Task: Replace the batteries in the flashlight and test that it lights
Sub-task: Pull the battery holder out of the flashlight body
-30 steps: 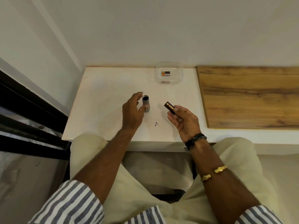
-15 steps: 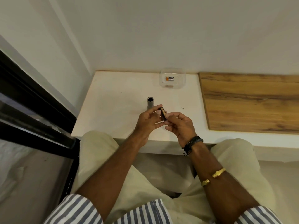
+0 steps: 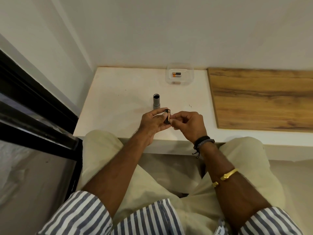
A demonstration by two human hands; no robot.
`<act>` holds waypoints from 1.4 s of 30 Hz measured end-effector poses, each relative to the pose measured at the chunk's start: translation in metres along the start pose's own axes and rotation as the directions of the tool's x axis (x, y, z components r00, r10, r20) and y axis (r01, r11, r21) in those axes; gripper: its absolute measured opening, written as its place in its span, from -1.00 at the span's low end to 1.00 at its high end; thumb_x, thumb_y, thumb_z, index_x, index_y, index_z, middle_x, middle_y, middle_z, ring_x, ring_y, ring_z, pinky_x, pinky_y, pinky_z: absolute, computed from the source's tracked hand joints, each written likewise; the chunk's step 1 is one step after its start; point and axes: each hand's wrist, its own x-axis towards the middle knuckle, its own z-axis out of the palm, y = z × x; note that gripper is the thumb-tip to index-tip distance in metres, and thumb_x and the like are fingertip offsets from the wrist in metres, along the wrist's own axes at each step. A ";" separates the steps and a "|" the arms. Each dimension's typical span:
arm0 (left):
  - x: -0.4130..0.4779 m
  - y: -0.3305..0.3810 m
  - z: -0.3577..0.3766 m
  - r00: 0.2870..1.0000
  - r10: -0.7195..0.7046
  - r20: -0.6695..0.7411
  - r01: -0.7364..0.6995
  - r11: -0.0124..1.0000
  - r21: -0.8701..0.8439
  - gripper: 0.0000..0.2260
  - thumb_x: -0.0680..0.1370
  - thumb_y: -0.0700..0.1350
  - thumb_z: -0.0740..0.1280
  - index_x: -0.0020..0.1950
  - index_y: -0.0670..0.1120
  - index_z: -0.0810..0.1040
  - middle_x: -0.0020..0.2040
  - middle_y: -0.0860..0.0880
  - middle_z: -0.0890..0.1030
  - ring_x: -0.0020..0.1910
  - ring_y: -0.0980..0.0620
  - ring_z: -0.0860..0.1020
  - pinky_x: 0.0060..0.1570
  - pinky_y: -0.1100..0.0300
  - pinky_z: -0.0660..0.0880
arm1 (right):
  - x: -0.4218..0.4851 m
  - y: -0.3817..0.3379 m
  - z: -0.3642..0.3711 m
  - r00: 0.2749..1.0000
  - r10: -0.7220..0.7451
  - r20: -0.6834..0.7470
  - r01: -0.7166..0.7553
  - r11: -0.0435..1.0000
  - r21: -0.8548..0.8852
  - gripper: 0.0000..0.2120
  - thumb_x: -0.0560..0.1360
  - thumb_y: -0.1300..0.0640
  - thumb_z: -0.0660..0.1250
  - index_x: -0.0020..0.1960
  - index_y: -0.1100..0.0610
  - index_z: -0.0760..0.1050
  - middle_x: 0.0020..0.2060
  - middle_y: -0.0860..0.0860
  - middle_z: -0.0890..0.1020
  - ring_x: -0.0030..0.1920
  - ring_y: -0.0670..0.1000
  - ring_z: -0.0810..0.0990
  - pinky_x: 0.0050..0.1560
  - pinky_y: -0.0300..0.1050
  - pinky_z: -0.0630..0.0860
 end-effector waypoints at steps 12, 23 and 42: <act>0.002 -0.005 -0.002 1.000 -0.010 -0.021 0.012 0.996 0.083 -0.90 0.55 -0.18 0.44 0.06 -0.11 0.66 -0.01 -0.20 0.71 -0.11 -0.09 0.74 -0.21 0.13 0.66 | -0.003 -0.008 -0.004 0.941 -0.338 0.015 0.320 0.877 -0.357 -0.79 0.50 0.17 0.50 0.13 0.15 0.72 -0.16 0.09 0.77 -0.22 0.09 0.73 -0.04 0.06 0.67; 0.002 -0.002 -0.002 0.991 0.042 0.128 -0.049 0.997 0.053 -0.76 0.61 -0.26 0.34 0.27 -0.14 0.59 0.11 -0.20 0.69 0.07 -0.15 0.70 0.03 -0.05 0.66 | 0.003 0.001 -0.003 0.985 0.160 -0.067 -0.141 0.963 0.228 -0.84 0.53 0.17 0.46 0.11 0.13 0.68 -0.09 0.05 0.74 -0.15 0.02 0.73 -0.16 -0.06 0.71; -0.004 -0.008 0.007 0.975 0.185 0.125 -0.206 0.960 0.188 -0.74 0.61 -0.31 0.32 0.29 -0.16 0.59 0.12 -0.11 0.70 0.07 -0.10 0.70 0.03 0.02 0.66 | 0.002 -0.003 0.000 0.894 0.361 0.266 -0.438 0.575 0.691 -0.84 0.57 0.27 0.36 0.10 0.13 0.64 -0.02 0.09 0.70 0.02 0.08 0.67 -0.06 0.00 0.68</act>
